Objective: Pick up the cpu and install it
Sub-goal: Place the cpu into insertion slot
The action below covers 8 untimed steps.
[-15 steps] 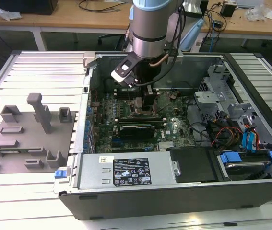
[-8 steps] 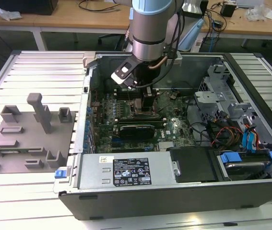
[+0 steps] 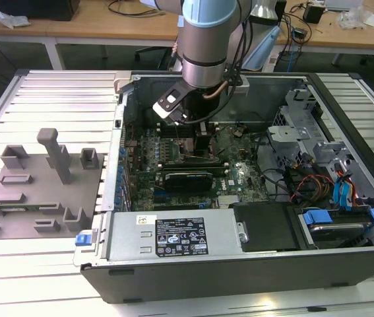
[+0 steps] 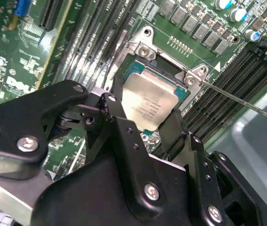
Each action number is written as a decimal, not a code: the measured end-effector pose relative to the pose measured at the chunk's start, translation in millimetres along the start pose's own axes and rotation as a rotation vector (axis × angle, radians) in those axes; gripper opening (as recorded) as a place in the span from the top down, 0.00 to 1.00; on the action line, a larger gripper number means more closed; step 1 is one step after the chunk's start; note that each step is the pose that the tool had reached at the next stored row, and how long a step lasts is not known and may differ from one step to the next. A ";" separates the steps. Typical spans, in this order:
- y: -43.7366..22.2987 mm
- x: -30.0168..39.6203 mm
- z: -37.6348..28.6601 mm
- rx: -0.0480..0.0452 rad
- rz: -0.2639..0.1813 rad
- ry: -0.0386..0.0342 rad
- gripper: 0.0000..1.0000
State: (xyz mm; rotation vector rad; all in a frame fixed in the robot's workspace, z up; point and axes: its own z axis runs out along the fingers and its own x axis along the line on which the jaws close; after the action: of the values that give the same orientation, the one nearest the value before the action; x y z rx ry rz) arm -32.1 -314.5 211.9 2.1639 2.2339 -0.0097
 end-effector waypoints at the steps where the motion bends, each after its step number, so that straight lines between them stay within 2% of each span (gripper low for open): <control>1: 0.1 1.1 1.8 0.0014 0.000 -0.0002 0.45; 4: 0.2 1.8 5.4 0.0048 0.001 -0.0056 0.45; 6: 0.4 2.2 7.6 0.0063 0.002 -0.0129 0.45; 8: 0.5 3.4 9.1 0.0064 0.003 -0.0142 0.45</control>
State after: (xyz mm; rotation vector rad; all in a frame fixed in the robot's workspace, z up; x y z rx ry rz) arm -31.6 -311.4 202.7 2.1628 2.2267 -0.0320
